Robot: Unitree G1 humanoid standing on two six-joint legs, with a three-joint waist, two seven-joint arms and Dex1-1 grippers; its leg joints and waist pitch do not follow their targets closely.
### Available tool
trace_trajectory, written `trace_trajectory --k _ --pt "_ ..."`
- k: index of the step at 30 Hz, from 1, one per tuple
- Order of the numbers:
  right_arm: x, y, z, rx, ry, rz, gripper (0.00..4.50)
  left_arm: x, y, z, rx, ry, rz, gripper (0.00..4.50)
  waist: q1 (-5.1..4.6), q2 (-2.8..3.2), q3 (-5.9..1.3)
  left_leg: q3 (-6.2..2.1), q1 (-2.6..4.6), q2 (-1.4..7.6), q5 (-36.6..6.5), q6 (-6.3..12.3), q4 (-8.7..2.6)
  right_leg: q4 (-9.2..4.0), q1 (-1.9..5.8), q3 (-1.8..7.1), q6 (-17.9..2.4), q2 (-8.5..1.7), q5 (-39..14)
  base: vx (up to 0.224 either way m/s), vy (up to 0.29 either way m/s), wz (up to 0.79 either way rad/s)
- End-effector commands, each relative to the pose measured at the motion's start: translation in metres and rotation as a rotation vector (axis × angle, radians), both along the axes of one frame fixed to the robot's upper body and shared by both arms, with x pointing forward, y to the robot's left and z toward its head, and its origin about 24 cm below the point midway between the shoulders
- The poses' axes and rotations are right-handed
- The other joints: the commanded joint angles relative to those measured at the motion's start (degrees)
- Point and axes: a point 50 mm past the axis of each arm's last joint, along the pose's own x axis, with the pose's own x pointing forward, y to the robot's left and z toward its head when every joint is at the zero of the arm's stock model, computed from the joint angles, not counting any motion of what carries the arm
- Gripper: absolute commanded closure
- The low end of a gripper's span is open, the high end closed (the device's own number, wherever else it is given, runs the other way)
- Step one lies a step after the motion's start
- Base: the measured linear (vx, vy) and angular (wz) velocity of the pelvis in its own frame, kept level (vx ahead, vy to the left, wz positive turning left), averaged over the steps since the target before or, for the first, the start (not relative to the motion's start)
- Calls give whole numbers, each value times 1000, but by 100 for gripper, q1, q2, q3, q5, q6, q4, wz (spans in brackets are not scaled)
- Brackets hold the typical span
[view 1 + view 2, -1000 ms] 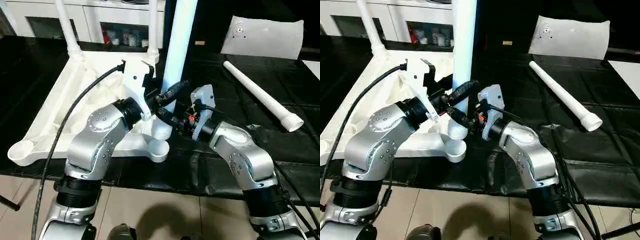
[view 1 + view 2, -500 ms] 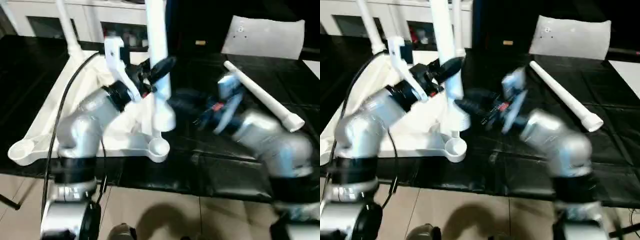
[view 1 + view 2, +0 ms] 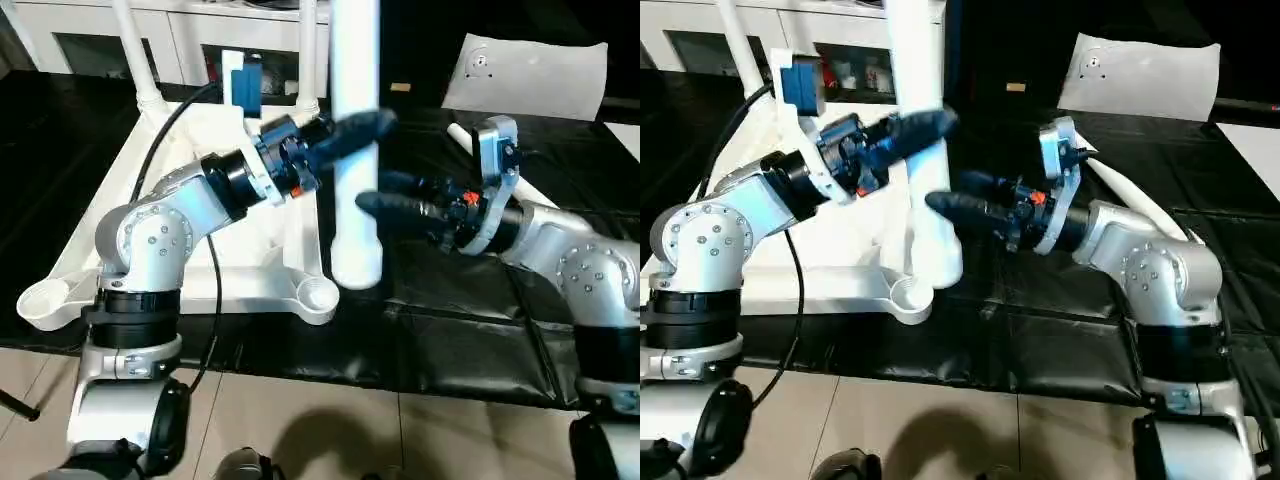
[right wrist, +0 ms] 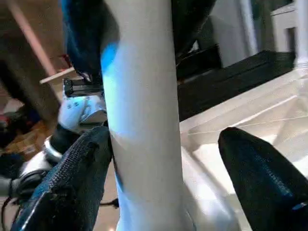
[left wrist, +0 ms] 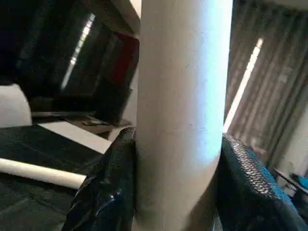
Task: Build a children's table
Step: Pick table leg
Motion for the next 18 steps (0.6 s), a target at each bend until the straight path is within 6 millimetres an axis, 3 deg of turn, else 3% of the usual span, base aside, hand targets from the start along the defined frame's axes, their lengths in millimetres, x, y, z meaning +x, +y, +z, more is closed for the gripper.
trace_trajectory --k 1,13,14,17,18 --pt "-1 1 1 -38 -17 31 77 -3 -8 7 18 -32 -63 265 22 -77 -513 -7 151 150 -818 -35 -351 -476 283 201 -1074 -377 -990 0 0 0" --pt "1 15 -7 -194 -137 90 77 -4 -14 3 82 -58 -108 265 29 -92 -514 -13 149 160 -811 -25 -352 -461 281 201 -1082 -387 -965 0 0 0" --pt "0 15 -9 -204 -138 97 94 -4 -14 3 88 -61 -110 265 24 -119 -508 -9 146 161 -820 -22 -356 -470 280 201 -1069 -382 -989 0 0 0" --pt "-1 16 -11 -218 -137 113 104 -4 -14 2 100 -68 -116 265 32 -101 -506 -12 151 162 -844 -23 -356 -467 274 205 -1061 -388 -1045 0 0 0" --pt "-1 16 -11 -218 -137 114 130 -4 -14 2 101 -68 -116 265 29 -103 -508 -10 154 162 -864 -22 -353 -466 276 206 -1067 -386 -1041 0 0 0"
